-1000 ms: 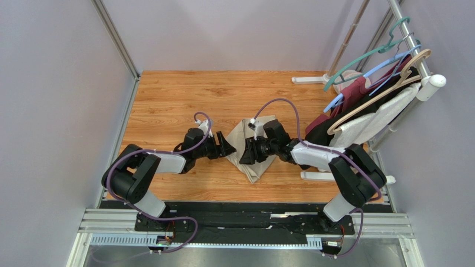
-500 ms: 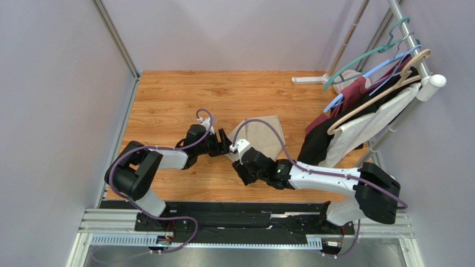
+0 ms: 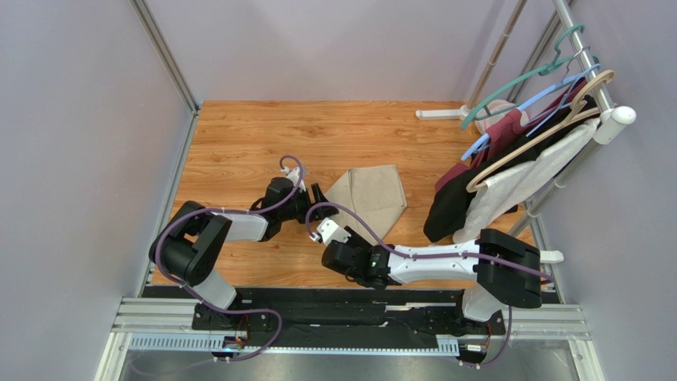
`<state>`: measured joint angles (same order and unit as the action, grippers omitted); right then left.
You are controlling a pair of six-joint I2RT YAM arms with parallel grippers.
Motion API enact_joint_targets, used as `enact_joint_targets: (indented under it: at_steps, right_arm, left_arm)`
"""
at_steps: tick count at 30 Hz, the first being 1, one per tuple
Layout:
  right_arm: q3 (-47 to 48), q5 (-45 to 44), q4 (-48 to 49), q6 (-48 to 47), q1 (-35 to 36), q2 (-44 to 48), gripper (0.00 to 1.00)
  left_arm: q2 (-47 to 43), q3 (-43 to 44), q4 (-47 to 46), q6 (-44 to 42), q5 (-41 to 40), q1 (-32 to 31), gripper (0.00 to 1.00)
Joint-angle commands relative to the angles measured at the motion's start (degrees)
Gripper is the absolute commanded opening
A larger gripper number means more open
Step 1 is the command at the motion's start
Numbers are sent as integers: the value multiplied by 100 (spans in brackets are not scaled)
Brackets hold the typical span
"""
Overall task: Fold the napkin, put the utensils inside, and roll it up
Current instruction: Roll the napkin with the utensil
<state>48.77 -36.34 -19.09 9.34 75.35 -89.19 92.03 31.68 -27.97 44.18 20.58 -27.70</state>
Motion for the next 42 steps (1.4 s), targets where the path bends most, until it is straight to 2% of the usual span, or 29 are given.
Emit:
enact_joint_targets:
  at_steps: [1,9,20,24,29,34,42]
  right_arm:
    - [168,-620,151,-310,173,147,48]
    - [141,-506,143,-249,155,-125,55]
    - [27,-559,257,-240,15,-459,53]
    - [18,-279,161,-170,-126,-468,28]
    - [-78,336,134,-108,-451,-319,10]
    - [-236,2014,257,41,-1143,-3,0]
    - [-439,4026,318,234,-2523,323,0]
  left_arm:
    - [254,-92,845,-244,-151,-7,78]
    - [254,-110,828,-226,-115,-7,78]
    - [263,-118,845,-226,-107,-7,78]
    - [237,-118,863,-235,-124,-7,79]
    - [210,-118,933,-305,-115,-7,79]
    - [158,-75,1082,-375,-220,2,79]
    - [157,57,1346,-648,-256,142,79]
